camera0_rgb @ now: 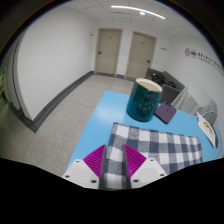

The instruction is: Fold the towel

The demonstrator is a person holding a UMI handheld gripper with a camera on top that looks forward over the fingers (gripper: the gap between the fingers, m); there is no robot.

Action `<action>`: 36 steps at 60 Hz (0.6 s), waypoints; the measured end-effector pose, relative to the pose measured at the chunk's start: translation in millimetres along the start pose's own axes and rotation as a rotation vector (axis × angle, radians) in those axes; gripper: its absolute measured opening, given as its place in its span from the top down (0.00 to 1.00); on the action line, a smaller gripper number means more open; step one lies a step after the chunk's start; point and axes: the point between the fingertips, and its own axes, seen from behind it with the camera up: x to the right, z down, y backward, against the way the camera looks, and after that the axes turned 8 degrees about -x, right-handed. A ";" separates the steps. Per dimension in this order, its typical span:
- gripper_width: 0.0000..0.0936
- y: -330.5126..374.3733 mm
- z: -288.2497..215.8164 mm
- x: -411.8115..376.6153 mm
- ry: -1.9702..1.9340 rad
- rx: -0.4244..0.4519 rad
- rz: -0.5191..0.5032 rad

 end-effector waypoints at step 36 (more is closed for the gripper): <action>0.99 91.6 -55.6 113.4 -0.050 0.220 -0.112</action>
